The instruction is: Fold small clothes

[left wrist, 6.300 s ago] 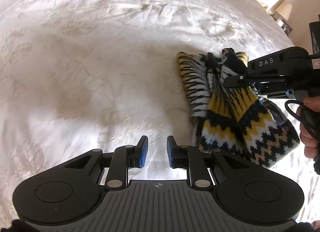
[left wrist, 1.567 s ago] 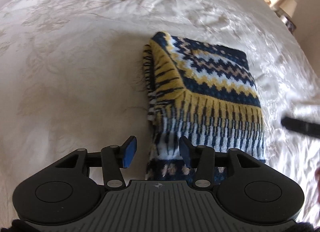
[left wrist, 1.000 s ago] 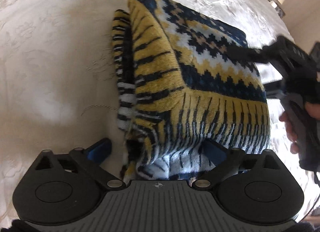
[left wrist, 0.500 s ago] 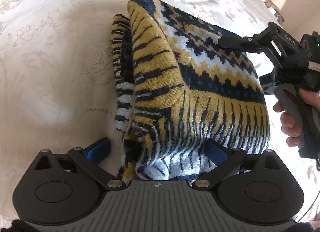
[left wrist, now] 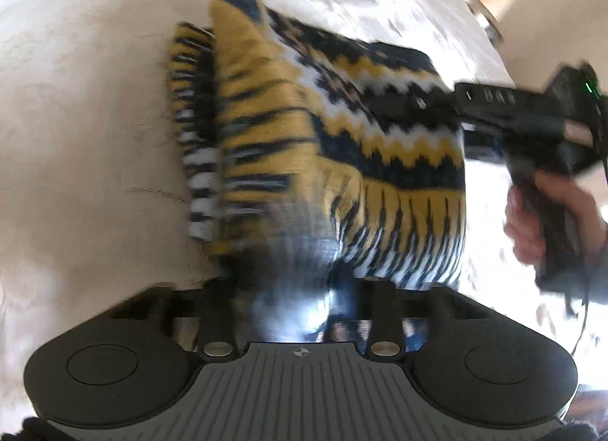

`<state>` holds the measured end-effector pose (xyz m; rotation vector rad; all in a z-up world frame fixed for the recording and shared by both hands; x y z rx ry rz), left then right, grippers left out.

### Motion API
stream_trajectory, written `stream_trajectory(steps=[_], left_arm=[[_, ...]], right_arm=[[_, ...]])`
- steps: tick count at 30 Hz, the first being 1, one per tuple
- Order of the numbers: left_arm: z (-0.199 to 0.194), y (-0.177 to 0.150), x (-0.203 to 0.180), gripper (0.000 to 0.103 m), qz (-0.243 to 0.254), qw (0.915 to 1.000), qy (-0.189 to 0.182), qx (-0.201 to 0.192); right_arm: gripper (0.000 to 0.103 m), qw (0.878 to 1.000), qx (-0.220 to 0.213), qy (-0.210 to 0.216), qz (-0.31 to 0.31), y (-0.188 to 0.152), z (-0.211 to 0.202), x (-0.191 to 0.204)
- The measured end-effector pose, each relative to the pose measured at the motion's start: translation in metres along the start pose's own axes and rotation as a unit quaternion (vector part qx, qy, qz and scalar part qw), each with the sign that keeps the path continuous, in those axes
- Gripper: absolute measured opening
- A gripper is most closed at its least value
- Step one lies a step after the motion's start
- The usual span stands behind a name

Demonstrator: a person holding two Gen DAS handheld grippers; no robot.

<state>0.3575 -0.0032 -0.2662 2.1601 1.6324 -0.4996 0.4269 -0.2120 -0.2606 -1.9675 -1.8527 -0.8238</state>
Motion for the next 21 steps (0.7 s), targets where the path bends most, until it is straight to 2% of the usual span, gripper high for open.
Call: stream_trajectory(steps=[3,6,10,14,19,21], left_arm=[[-0.011,-0.006,-0.013,0.021,0.018,0.9994,0.021,-0.019],[-0.028,-0.013,-0.032,0.020,0.022,0.9992,0.006,-0.033],[-0.046,-0.024,-0.058,0.020,0.052,0.9979,0.007,-0.038],[-0.052,-0.025,-0.062,0.020,0.065,0.9969,-0.009,-0.043],[-0.044,-0.030,-0.053,0.020,0.070,0.9968,-0.013,-0.036],[-0.037,-0.052,-0.060,0.021,0.060,0.9977,-0.017,-0.026]], right_arm=[[0.042,1.000,-0.017,0.004,0.009,-0.004,-0.013,0.007],[0.042,0.999,-0.035,0.001,0.011,-0.012,-0.032,0.014],[0.042,0.999,-0.050,0.000,0.012,-0.032,-0.067,0.024],[0.042,0.999,-0.053,-0.008,0.010,-0.062,-0.101,0.028],[0.042,0.998,-0.056,-0.011,0.007,-0.070,-0.117,0.035],[0.042,0.999,-0.047,-0.011,0.013,-0.078,-0.116,0.032]])
Point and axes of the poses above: each gripper's, at about its wrist camera, not at the fingertips, and z roughly the way its jaws point, x to its left, y to its top, the point moved 6 cm from there along z, roughly the way its jaws point, and after that the axes turned 14 degrees about x, right-handed, at the moved point
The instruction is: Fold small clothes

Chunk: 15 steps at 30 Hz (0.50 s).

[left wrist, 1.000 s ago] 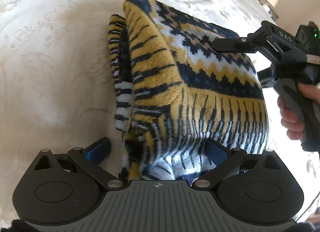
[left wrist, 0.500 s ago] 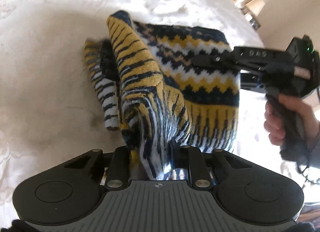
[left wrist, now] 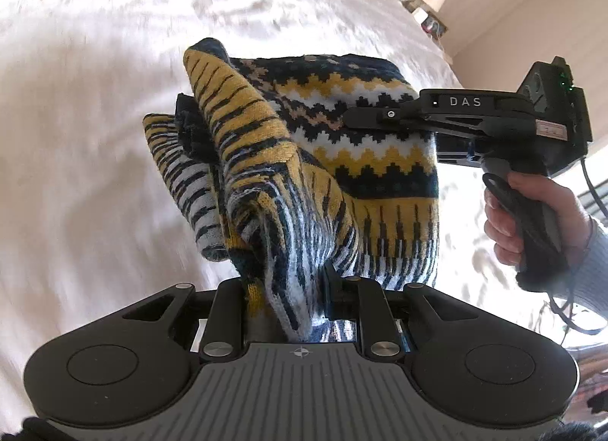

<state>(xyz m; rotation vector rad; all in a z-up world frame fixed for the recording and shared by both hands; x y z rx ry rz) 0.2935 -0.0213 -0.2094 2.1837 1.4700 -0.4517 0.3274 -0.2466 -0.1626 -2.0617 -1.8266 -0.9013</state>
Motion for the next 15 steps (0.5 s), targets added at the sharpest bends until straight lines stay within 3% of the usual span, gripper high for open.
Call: stream_trajectory(steps=[6,8,12,15], left_arm=[[0.041,-0.056,-0.002,0.021,-0.046,0.9981,0.000,0.042],[0.061,-0.072,0.006,0.022,-0.074,0.9952,0.019,0.061],[0.075,-0.086,0.018,0.026,-0.126,0.9901,0.035,0.052],[0.067,-0.085,0.013,0.026,-0.128,0.9899,0.048,0.037]], right_arm=[[0.043,0.999,0.044,-0.007,0.017,-0.041,0.022,-0.024],[0.045,0.997,0.071,-0.021,0.022,-0.057,0.036,-0.039],[0.065,0.995,0.087,-0.036,0.045,-0.068,0.047,-0.060],[0.071,0.995,0.077,-0.048,0.034,-0.064,0.037,-0.058]])
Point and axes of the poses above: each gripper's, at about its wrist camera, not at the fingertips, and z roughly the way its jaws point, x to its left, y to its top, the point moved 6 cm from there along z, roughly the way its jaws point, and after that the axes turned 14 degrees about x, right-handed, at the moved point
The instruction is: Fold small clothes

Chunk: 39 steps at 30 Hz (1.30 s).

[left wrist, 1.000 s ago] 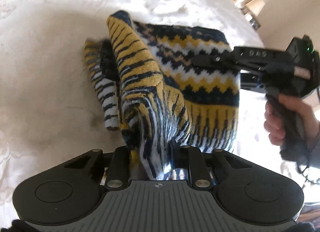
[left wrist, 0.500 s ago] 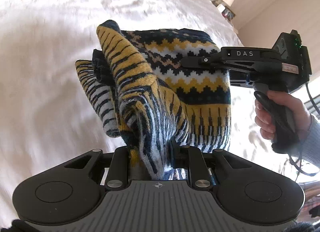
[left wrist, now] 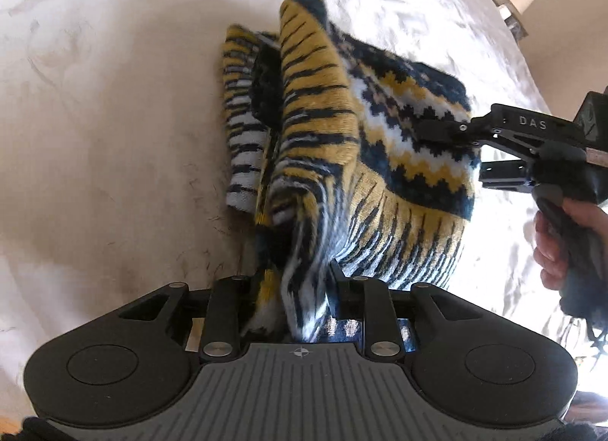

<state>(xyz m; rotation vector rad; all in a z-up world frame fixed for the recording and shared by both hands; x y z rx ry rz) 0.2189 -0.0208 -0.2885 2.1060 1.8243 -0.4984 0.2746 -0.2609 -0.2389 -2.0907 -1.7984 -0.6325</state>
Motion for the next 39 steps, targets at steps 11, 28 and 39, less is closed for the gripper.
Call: stream_trajectory(steps=[11,28,39], left_arm=[[-0.089,-0.016,-0.052,0.026,0.065,0.9895,0.067,-0.110],[-0.013,0.056,-0.040,0.024,0.080,0.9870,0.130,-0.052],[-0.007,0.060,-0.022,0.024,0.052,0.9932,0.094,-0.045]], right_arm=[[0.080,0.997,-0.080,0.010,-0.013,-0.010,-0.056,-0.014],[0.046,0.995,-0.060,-0.032,-0.073,0.002,-0.033,0.005],[0.046,0.989,-0.013,-0.084,-0.117,0.035,0.010,0.017]])
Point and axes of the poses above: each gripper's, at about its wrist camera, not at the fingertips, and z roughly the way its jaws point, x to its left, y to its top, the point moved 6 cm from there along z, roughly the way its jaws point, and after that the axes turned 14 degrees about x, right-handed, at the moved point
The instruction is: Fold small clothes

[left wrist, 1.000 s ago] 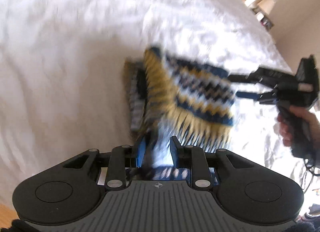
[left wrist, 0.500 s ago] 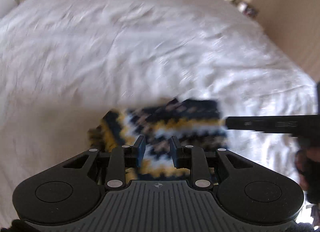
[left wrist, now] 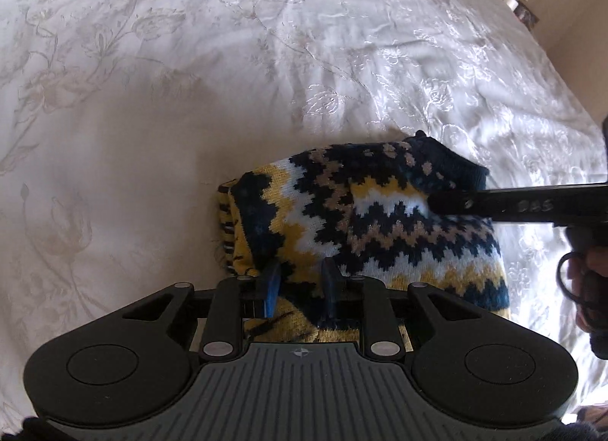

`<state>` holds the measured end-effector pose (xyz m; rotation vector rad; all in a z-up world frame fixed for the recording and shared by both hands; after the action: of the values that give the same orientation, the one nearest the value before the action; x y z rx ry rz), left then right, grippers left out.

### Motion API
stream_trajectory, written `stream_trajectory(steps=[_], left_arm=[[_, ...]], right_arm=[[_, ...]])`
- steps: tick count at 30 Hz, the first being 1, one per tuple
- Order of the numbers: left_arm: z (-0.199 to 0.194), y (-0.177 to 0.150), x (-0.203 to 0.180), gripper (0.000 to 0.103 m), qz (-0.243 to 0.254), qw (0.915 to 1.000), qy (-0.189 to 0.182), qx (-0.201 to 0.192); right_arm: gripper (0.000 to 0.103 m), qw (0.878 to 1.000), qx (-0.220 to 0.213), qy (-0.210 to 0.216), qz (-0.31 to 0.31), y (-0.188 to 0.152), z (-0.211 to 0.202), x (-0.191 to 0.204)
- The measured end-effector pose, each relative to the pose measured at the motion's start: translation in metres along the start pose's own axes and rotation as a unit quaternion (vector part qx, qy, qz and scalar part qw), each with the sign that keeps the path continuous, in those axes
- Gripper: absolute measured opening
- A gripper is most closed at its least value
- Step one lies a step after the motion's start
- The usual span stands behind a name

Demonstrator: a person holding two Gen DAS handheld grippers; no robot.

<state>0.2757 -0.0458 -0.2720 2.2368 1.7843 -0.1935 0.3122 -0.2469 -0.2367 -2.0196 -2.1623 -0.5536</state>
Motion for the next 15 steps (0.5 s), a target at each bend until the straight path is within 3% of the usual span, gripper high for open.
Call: stream_trajectory(steps=[3,6,9,12,15], left_arm=[[-0.003,-0.002,0.001,0.024,0.014,0.9999,-0.004,0.000],[-0.006,-0.004,0.002,0.024,0.018,0.9998,-0.010,-0.003],[-0.005,-0.004,0.003,0.024,0.024,0.9996,-0.011,-0.005],[-0.003,-0.002,0.003,0.024,0.029,0.9995,-0.014,-0.003],[-0.002,-0.001,0.000,0.024,0.043,0.9991,-0.005,-0.002]], right_arm=[[0.049,0.998,-0.054,-0.016,-0.006,-0.010,-0.033,0.001],[0.040,0.997,-0.075,-0.016,-0.007,-0.030,-0.055,0.009],[0.035,0.998,-0.053,-0.023,-0.008,-0.052,-0.049,0.020],[0.034,0.998,-0.010,-0.064,-0.012,-0.070,-0.018,0.025],[0.035,0.996,-0.006,-0.093,0.003,-0.070,0.000,0.024]])
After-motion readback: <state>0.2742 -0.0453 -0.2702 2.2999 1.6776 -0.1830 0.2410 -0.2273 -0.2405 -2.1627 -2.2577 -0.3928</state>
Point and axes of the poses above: each gripper's, at about its wrist camera, not at the fingertips, and z roughly the way its jaws point, x to its left, y to its top, the point moved 6 cm from there along z, roughly the way its jaws point, and after that the axes turned 14 degrees about x, right-handed, at the moved point
